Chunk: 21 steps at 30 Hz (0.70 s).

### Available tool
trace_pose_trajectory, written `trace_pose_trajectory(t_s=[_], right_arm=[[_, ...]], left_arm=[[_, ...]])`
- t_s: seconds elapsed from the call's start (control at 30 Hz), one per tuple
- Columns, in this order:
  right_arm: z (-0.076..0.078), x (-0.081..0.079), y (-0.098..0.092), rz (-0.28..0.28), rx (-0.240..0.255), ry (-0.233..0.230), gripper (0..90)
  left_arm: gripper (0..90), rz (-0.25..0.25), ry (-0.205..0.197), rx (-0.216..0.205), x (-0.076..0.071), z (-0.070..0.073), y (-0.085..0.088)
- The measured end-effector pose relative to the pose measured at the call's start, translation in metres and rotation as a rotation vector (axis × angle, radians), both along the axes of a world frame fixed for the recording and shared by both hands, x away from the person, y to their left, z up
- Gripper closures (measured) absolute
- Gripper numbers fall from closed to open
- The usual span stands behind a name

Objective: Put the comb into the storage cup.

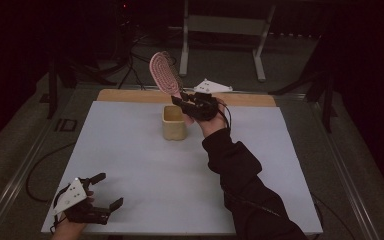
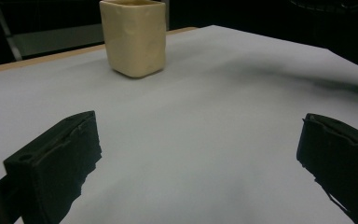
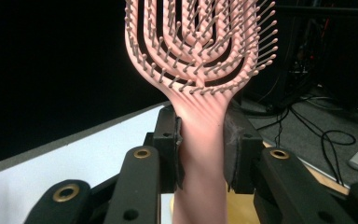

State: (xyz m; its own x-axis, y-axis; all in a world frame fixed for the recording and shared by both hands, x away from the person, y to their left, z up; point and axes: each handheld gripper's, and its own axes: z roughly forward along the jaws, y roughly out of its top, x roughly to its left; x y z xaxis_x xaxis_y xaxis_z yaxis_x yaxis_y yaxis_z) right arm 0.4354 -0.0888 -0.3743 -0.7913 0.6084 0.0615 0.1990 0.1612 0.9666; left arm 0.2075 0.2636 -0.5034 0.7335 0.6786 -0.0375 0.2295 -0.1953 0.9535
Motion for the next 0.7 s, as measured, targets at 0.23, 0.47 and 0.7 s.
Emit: trace_pose_trajectory(t_s=[0.23, 0.47, 0.7], right_arm=[[0.009, 0.013, 0.009, 0.064, 0.008, -0.039, 70.0], [0.011, 0.026, 0.018, 0.047, 0.040, -0.023, 69.9], [0.011, 0.040, 0.021, 0.061, 0.087, -0.060, 69.9]], left_arm=[[0.0, 0.002, 0.000, -0.006, 0.000, 0.000, 0.000], [0.0, 0.000, 0.000, -0.010, 0.000, 0.000, 0.001], [0.0, 0.000, 0.003, -0.007, 0.001, 0.000, 0.001]])
